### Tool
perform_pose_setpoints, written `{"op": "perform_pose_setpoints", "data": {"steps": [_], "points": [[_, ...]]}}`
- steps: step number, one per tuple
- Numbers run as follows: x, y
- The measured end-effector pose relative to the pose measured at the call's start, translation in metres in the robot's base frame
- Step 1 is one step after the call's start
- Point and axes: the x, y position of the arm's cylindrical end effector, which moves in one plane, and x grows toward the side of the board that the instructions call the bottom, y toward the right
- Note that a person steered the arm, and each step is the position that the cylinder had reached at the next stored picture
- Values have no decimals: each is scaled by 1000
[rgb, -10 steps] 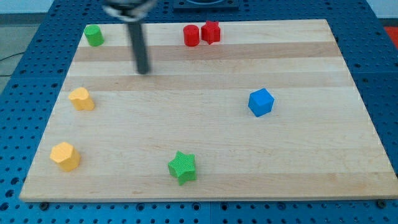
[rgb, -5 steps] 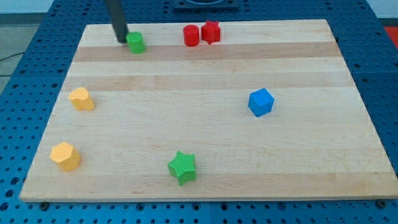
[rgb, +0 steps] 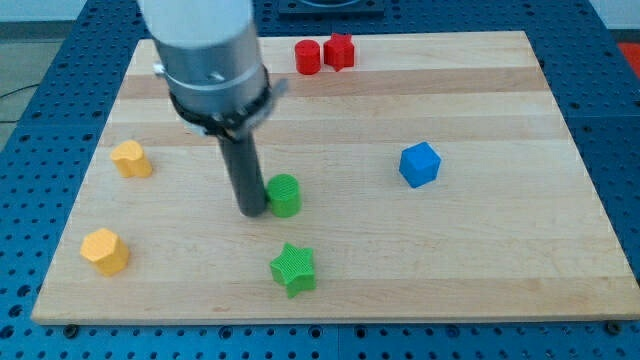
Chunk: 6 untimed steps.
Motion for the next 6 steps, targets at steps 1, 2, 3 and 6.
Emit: {"op": "perform_pose_setpoints", "data": {"steps": [1,2,3,6], "points": [[-58,-14],[-42,11],[4,32],[-25,63]]}}
